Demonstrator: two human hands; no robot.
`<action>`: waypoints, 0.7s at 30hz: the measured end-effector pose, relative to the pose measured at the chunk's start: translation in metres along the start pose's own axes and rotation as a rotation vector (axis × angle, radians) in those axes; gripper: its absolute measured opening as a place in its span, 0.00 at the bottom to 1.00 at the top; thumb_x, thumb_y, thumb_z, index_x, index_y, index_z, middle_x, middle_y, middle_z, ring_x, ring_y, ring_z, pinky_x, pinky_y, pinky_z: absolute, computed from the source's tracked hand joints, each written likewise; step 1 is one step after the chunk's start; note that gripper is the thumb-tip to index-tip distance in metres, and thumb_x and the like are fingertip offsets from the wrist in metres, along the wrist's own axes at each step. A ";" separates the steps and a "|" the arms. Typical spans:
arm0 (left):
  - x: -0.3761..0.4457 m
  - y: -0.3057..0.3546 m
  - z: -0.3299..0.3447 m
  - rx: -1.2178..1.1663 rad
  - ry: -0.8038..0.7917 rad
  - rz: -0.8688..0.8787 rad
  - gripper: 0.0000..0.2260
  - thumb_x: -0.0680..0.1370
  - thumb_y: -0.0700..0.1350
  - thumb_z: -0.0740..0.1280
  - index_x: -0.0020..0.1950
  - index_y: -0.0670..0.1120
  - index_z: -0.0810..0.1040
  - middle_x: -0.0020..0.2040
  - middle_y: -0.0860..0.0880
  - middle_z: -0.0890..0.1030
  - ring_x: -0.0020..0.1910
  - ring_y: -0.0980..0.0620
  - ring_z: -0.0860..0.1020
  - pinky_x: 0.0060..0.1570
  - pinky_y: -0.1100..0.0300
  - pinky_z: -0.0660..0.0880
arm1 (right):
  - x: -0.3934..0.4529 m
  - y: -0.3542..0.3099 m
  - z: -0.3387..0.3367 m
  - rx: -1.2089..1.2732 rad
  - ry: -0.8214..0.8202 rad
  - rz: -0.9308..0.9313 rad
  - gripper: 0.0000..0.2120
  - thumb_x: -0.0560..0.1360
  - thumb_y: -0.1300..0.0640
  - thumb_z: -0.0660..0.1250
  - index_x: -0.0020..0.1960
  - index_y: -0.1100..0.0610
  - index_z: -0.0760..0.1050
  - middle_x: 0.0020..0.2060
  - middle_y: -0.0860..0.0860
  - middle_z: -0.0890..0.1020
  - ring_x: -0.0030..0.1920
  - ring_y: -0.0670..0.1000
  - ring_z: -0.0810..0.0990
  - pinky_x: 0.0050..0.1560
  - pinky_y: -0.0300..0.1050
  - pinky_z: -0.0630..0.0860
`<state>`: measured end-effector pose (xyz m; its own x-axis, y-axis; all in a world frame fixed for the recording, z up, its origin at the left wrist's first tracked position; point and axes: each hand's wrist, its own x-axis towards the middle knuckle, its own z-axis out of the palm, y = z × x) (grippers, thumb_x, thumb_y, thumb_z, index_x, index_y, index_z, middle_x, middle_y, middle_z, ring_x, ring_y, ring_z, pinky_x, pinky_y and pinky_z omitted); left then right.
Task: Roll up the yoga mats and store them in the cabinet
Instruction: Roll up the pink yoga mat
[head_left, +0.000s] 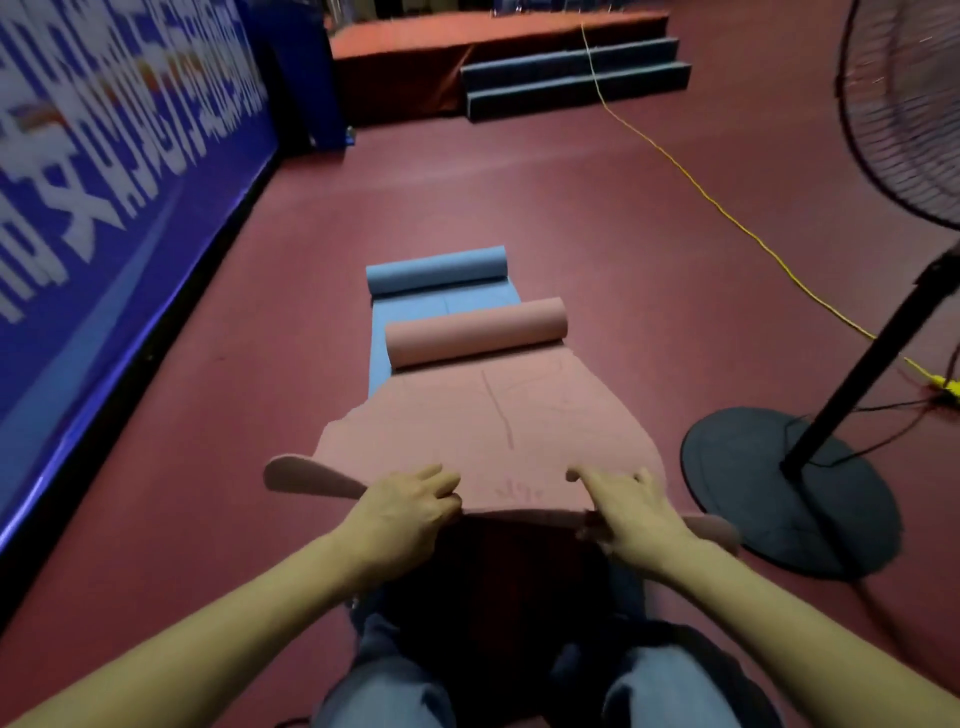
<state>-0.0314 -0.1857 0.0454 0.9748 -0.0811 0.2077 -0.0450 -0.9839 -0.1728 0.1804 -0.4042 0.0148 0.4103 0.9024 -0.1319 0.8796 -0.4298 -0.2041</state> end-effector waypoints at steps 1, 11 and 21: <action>-0.009 0.009 -0.020 0.011 0.032 0.008 0.05 0.68 0.40 0.63 0.35 0.48 0.77 0.38 0.50 0.74 0.35 0.48 0.74 0.28 0.56 0.66 | -0.015 -0.005 -0.013 -0.052 0.045 -0.070 0.15 0.76 0.50 0.72 0.61 0.49 0.74 0.52 0.50 0.79 0.56 0.58 0.78 0.50 0.51 0.62; -0.176 0.146 -0.109 -0.149 0.039 -0.176 0.17 0.83 0.56 0.60 0.41 0.49 0.77 0.41 0.53 0.74 0.34 0.47 0.75 0.30 0.55 0.70 | -0.239 -0.035 -0.005 -0.045 0.402 -0.332 0.08 0.79 0.52 0.62 0.50 0.52 0.80 0.41 0.48 0.76 0.38 0.55 0.76 0.37 0.50 0.73; -0.248 0.211 -0.102 -0.322 0.181 -0.608 0.13 0.82 0.51 0.60 0.41 0.48 0.78 0.40 0.54 0.75 0.39 0.48 0.71 0.39 0.51 0.65 | -0.289 -0.065 0.010 0.164 0.387 -0.417 0.11 0.82 0.53 0.61 0.50 0.56 0.80 0.41 0.50 0.76 0.39 0.54 0.73 0.36 0.51 0.68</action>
<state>-0.3051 -0.3895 0.0554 0.7975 0.4995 0.3382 0.4060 -0.8591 0.3115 0.0023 -0.6376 0.0566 0.1232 0.9292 0.3485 0.9493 -0.0080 -0.3143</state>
